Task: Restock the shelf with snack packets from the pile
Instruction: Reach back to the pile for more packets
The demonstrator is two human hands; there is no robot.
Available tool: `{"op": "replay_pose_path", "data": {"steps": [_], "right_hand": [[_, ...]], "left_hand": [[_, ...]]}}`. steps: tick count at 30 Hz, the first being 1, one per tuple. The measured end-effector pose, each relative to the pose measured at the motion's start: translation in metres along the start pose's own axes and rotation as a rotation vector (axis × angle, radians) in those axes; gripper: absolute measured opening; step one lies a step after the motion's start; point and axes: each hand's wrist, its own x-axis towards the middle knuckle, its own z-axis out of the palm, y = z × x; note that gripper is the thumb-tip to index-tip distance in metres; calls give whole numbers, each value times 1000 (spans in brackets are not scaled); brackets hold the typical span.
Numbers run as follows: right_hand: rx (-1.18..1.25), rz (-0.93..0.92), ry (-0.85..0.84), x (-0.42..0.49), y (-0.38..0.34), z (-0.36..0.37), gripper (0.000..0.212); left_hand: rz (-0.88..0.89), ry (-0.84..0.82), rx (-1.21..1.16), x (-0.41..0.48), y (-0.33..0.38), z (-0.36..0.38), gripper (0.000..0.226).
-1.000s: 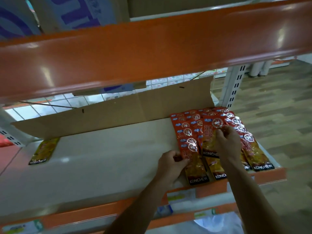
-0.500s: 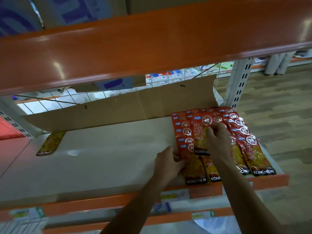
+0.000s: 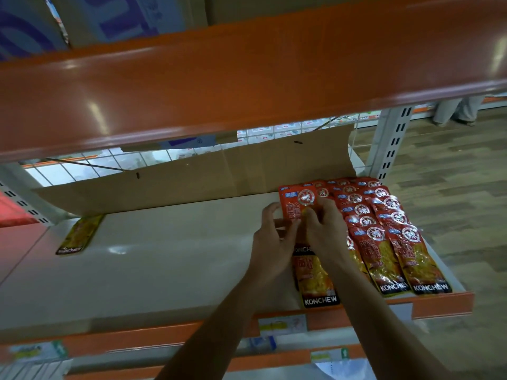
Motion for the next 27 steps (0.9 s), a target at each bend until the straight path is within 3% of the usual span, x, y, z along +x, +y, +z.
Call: {"op": "replay_pose_path", "data": {"steps": [5, 9, 12, 18, 23, 27], "right_hand": [[-213, -68, -95, 12, -7, 14, 30], [-443, -126, -176, 22, -6, 17, 36], [-573, -170, -197, 24, -3, 17, 43], [-692, -200, -252, 22, 8, 21, 43], [-700, -218, -247, 23, 13, 24, 40], [-701, -209, -253, 23, 13, 25, 40]], "left_hand": [[-41, 24, -138, 24, -15, -1, 57], [-42, 209, -29, 45, -26, -14, 46], [-106, 247, 49, 60, -30, -23, 47], [-33, 59, 439, 79, -33, -21, 34], [-34, -26, 842, 91, -34, -10, 41], [-52, -22, 890, 91, -40, -9, 51]]}}
